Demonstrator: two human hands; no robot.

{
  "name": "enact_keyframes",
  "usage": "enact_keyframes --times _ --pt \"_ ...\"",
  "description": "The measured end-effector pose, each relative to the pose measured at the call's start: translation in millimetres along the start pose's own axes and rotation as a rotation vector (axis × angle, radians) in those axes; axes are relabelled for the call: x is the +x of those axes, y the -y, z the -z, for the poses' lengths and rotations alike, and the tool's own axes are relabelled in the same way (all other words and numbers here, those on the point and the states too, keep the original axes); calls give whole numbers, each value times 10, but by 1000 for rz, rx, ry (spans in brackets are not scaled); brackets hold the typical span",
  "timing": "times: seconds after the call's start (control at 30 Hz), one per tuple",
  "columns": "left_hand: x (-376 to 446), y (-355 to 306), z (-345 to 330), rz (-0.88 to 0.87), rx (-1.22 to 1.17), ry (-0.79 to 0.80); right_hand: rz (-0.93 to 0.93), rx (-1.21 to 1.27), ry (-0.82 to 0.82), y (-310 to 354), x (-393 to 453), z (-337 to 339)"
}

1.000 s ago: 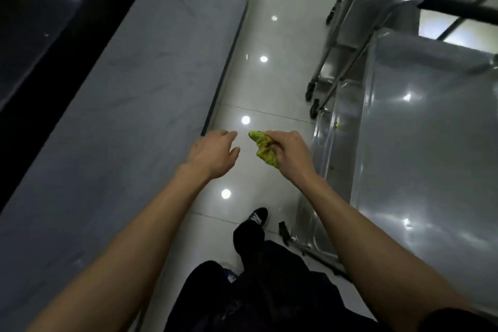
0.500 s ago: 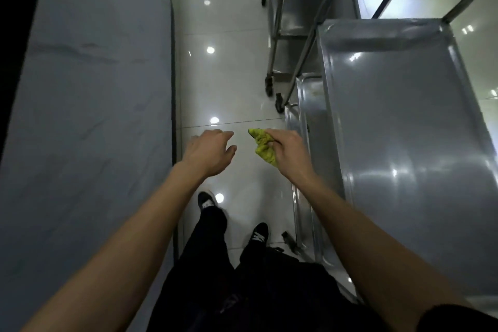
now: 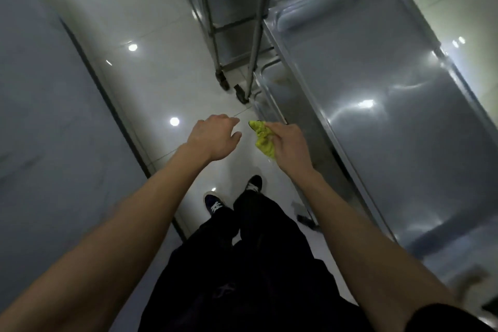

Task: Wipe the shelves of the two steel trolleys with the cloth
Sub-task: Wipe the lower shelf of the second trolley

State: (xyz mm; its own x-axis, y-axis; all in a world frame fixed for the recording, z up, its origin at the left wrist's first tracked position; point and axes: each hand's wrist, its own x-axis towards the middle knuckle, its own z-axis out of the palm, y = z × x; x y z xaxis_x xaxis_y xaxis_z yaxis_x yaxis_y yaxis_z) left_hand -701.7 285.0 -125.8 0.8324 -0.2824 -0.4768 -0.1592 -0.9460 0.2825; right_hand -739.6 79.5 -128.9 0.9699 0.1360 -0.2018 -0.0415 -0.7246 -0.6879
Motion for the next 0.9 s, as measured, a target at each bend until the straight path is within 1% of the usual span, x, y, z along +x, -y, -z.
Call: enact_keyframes --times 0.13,0.23,0.3,0.4,0.5,0.6,0.8,0.9 --pt "527 -16 46 -95 92 59 -58 33 -44 -167 192 -61" --pt "869 -52 48 -150 143 83 -170 -23 -87 -439 370 -217" --pt "1036 -72 27 -199 167 105 -208 -52 -114 -577 465 -328" --pt "1220 -98 -13 -269 211 125 -179 -141 -166 -706 508 -454" --pt "1374 -114 -25 -323 256 175 -190 -223 -193 -750 488 -530" --pt "1498 -83 -75 -382 301 231 -229 -237 -213 -758 481 -643" --pt "1767 143 -84 -483 368 321 -401 -190 -213 -678 545 -935" --pt "1944 238 -32 -558 402 351 -463 -170 -300 -615 604 -1058"
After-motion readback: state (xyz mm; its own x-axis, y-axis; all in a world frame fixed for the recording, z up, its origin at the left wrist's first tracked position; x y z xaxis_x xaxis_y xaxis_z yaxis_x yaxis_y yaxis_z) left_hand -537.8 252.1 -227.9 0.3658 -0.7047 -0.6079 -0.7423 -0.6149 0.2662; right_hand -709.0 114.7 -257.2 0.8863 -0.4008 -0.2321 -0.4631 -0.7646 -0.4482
